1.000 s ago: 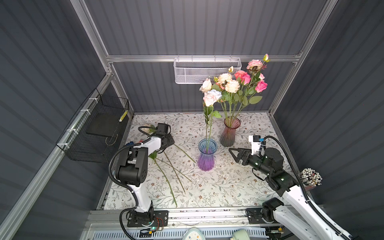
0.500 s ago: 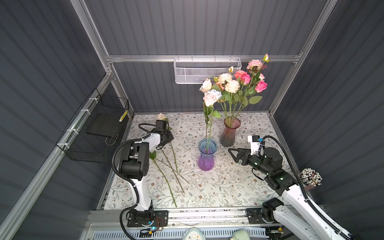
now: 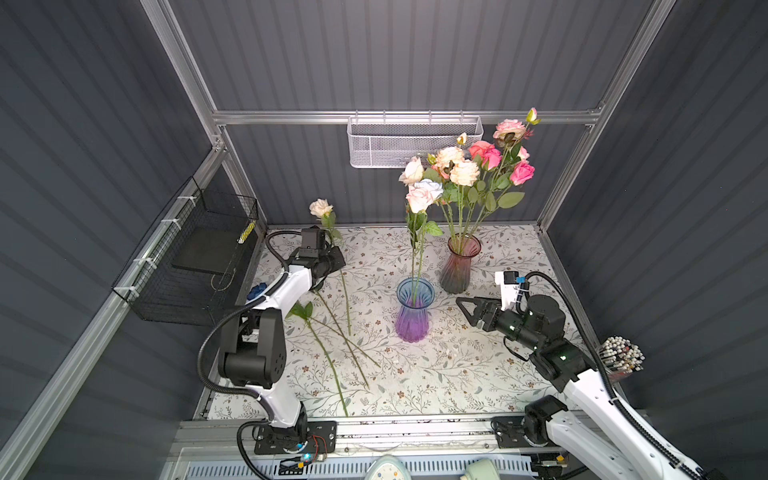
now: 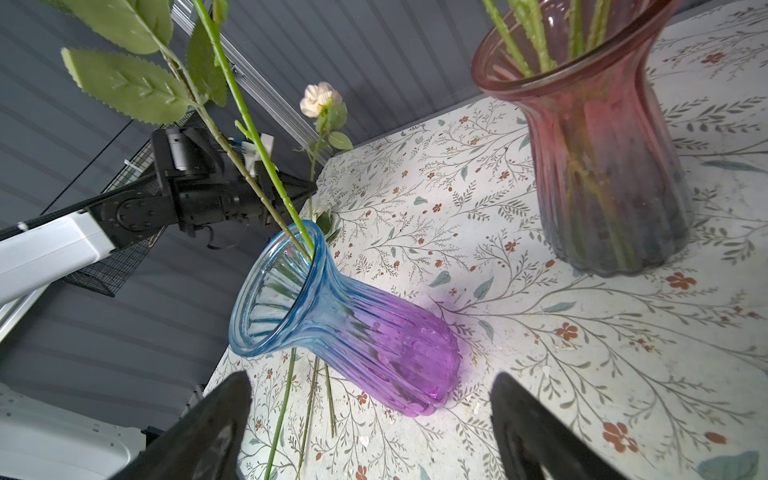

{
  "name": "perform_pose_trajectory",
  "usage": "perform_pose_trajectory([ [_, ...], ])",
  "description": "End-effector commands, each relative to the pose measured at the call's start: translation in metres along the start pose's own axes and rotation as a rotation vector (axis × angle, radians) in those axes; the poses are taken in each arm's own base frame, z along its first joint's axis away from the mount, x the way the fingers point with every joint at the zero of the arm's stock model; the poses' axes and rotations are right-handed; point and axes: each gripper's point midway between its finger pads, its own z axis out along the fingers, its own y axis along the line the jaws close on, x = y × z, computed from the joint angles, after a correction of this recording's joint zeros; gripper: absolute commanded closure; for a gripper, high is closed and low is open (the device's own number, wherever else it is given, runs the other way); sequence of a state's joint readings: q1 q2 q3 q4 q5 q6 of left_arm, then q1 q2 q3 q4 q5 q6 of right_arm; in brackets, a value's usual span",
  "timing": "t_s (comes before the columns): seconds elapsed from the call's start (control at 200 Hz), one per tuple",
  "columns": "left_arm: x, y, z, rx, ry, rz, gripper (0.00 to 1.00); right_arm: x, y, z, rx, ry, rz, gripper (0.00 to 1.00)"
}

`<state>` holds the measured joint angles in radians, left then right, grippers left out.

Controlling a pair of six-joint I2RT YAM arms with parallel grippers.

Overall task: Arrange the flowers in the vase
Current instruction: 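Lift the white rose high with the left gripper over the blue-purple vase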

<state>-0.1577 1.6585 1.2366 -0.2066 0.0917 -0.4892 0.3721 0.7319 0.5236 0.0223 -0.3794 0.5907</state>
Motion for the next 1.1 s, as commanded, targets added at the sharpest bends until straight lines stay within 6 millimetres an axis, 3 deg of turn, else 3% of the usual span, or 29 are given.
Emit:
perform_pose_trajectory([
  [0.0, -0.011, -0.015, -0.036, 0.061, -0.062, 0.011, 1.0, -0.005, 0.009, -0.004, -0.027, -0.008, -0.015, 0.09],
  [0.435, -0.032, -0.106, -0.196, 0.463, -0.43, 0.261, 1.0, -0.023, 0.024, -0.012, -0.03, -0.025, -0.054, 0.09],
  [0.725, -0.041, -0.211, -0.299, 0.75, -0.619, 0.479, 1.0, -0.033, 0.032, -0.017, -0.035, -0.048, -0.073, 0.1],
  [0.9, -0.036, -0.262, -0.338, 0.908, -0.664, 0.555, 1.0, -0.038, 0.033, -0.018, -0.033, -0.063, -0.075, 0.1],
  [1.095, -0.022, -0.298, -0.36, 1.025, -0.679, 0.596, 1.0, -0.035, 0.029, -0.02, -0.019, -0.062, -0.071, 0.1],
])
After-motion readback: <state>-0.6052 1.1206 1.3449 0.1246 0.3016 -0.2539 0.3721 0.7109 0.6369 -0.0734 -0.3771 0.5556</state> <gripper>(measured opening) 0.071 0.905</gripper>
